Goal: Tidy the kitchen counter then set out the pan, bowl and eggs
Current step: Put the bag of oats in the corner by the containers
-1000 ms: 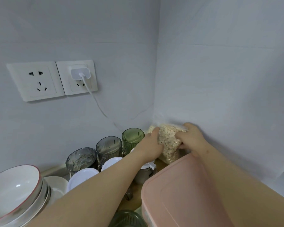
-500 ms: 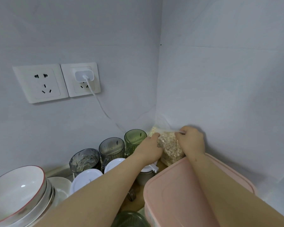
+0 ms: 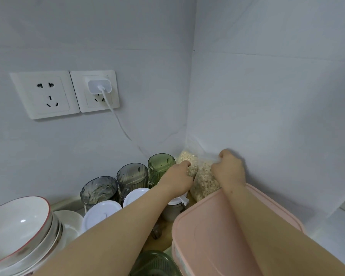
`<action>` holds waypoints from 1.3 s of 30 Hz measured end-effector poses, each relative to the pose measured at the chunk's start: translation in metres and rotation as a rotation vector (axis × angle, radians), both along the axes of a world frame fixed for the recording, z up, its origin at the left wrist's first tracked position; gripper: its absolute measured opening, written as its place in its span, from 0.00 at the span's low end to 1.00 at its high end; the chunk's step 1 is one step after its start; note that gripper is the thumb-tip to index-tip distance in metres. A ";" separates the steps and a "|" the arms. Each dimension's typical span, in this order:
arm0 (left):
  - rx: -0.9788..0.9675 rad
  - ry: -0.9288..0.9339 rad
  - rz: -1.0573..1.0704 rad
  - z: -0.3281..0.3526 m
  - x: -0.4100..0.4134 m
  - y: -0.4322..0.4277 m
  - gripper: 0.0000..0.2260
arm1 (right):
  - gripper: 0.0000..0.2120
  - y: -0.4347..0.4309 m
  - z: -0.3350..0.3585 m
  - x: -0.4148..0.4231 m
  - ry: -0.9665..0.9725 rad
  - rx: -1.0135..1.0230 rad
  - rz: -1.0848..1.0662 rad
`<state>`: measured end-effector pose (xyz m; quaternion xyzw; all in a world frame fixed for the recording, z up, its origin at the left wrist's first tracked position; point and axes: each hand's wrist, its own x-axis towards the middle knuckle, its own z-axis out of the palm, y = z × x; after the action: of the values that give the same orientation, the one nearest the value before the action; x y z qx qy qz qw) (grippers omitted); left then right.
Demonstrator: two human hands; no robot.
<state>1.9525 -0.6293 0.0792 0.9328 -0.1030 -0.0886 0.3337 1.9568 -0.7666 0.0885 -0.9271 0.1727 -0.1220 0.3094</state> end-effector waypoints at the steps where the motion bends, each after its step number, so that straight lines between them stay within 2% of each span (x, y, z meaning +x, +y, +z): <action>1: 0.002 -0.002 0.001 0.000 0.000 0.000 0.24 | 0.14 0.001 -0.001 -0.001 0.011 -0.038 0.002; 6: 0.011 -0.004 -0.001 -0.002 0.000 0.000 0.24 | 0.10 0.002 -0.002 -0.001 0.095 -0.210 0.047; 11: -0.013 -0.002 0.026 -0.002 0.001 0.001 0.23 | 0.08 -0.002 0.001 -0.003 -0.003 -0.005 0.144; 15: -0.011 -0.002 0.032 -0.003 0.001 0.001 0.23 | 0.10 -0.006 0.000 -0.001 0.047 0.096 0.117; 23: 0.010 0.006 0.012 -0.005 0.001 0.001 0.23 | 0.17 0.002 -0.002 -0.003 0.179 -0.191 0.006; 30: 0.014 -0.024 0.015 -0.006 -0.001 0.002 0.20 | 0.26 0.005 -0.005 -0.007 0.046 -0.341 0.052; 34: -0.039 -0.057 -0.005 0.006 -0.010 0.006 0.17 | 0.23 0.006 0.001 -0.016 -0.076 -0.389 0.059; 39: -0.071 -0.173 -0.020 0.036 -0.022 0.016 0.16 | 0.21 0.015 0.026 -0.029 -0.136 -0.273 0.095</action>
<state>1.9308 -0.6130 0.1148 0.9235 -0.1437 -0.0075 0.3556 1.9276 -0.7520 0.1142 -0.9574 0.0890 -0.1920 0.1967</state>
